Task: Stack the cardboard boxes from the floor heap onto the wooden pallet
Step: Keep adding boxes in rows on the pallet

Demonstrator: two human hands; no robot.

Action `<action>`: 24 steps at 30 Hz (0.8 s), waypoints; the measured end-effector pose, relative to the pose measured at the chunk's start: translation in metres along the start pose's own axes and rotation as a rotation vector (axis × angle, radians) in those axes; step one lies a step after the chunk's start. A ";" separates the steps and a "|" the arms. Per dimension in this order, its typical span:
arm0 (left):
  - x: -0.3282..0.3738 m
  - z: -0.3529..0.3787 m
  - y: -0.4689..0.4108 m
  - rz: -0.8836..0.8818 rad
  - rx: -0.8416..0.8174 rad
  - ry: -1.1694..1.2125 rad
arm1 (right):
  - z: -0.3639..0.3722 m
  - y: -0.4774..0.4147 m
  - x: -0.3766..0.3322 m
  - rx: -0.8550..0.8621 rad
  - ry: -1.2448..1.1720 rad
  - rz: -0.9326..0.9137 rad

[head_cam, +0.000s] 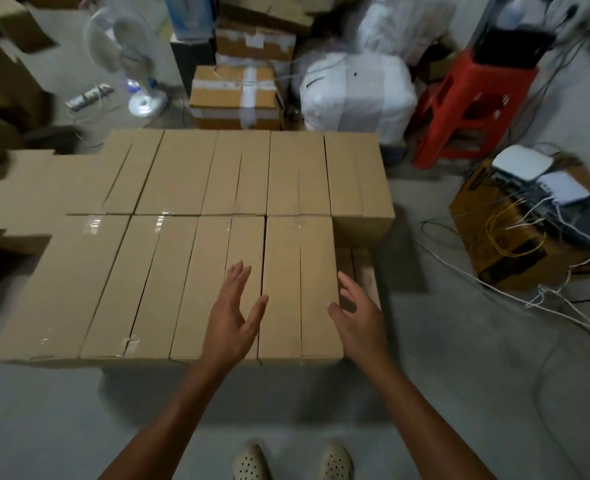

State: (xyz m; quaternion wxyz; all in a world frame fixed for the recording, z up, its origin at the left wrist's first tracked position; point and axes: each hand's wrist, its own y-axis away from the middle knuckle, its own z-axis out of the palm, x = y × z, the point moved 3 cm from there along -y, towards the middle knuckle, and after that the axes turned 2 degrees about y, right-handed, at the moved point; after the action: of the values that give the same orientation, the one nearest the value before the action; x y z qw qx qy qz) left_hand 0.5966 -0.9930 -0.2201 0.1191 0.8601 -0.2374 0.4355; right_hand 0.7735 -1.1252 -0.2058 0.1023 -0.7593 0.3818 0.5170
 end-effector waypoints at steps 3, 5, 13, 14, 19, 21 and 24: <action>0.029 -0.037 0.021 0.045 0.024 0.003 | -0.016 0.045 -0.046 0.014 -0.061 -0.052; 0.045 -0.057 0.039 0.068 0.020 0.013 | -0.022 0.077 -0.066 0.006 -0.118 -0.061; 0.051 -0.109 0.127 0.060 0.064 0.052 | -0.008 0.176 -0.086 -0.064 -0.009 -0.126; 0.051 -0.113 0.137 0.066 0.063 0.043 | -0.007 0.184 -0.086 -0.067 0.026 -0.151; 0.048 -0.129 0.200 0.081 0.038 0.003 | -0.003 0.217 -0.089 -0.127 0.121 -0.256; 0.044 -0.132 0.232 0.072 0.042 -0.032 | -0.003 0.232 -0.090 -0.183 0.099 -0.286; 0.042 -0.143 0.276 0.017 0.126 -0.051 | 0.002 0.255 -0.088 -0.285 0.094 -0.331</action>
State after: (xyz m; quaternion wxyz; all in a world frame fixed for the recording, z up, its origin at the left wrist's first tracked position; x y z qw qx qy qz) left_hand 0.3775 -1.1836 -0.1020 0.0548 0.8746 -0.2198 0.4286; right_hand 0.5821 -1.2575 -0.0696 0.0595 -0.8417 0.1792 0.5059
